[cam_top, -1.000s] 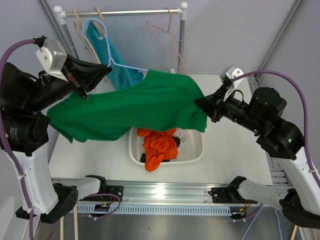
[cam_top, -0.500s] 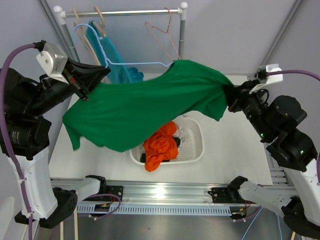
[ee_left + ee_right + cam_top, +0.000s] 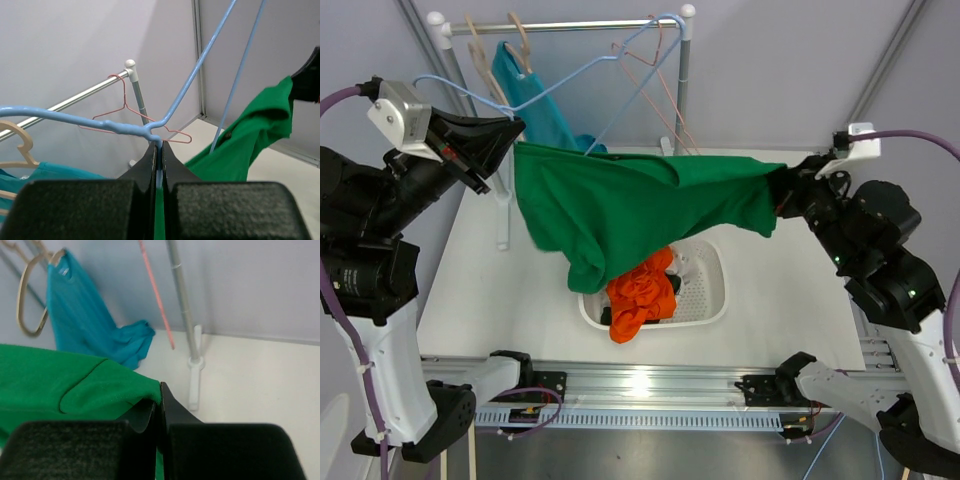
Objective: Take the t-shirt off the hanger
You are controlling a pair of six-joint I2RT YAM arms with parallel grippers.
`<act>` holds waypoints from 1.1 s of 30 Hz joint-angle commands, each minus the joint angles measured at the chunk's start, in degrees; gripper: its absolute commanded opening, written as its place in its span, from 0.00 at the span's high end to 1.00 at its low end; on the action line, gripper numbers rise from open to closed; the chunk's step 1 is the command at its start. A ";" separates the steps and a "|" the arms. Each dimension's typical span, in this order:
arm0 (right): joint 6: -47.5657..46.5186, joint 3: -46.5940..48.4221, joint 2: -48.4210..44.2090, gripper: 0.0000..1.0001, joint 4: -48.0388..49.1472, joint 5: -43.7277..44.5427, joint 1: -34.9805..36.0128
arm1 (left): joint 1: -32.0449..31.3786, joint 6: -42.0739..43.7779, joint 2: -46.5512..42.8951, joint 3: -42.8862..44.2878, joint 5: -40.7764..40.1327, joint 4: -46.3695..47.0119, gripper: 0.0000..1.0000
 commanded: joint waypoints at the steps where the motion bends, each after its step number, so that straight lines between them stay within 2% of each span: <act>1: 2.63 -3.02 2.56 1.00 2.33 -11.47 -0.45 | 1.12 -4.30 0.34 1.59 -2.62 7.42 0.99; 2: 3.59 -4.51 2.73 1.00 4.09 -17.50 -0.10 | 1.12 -5.26 0.78 2.03 -2.27 7.60 0.99; 4: 4.13 -6.81 3.43 1.00 8.05 -20.81 2.53 | 1.12 -5.80 2.01 4.74 -1.91 7.08 0.99; 10: -0.97 -4.79 8.97 1.00 12.36 -18.62 15.53 | 1.04 -10.28 3.33 4.05 -0.07 10.59 0.99; 16: -3.95 2.75 11.52 1.00 11.05 -15.21 15.73 | 0.86 -11.60 6.14 10.46 -3.05 8.05 0.99; 18: -4.83 8.55 12.57 1.00 10.17 -15.19 15.20 | 0.86 -11.77 6.06 10.03 -5.85 7.43 0.99; 23: -7.38 19.02 17.66 1.00 10.78 -18.25 15.28 | 0.86 -13.53 2.81 2.76 -15.43 8.39 0.99; 28: -9.76 23.24 20.40 1.00 19.47 -20.46 15.64 | 0.86 -13.80 0.35 -2.80 -23.51 9.54 0.99; 33: -11.95 28.33 24.60 1.00 27.56 -23.88 15.55 | 0.86 -12.83 -1.41 -8.41 -26.52 10.41 0.99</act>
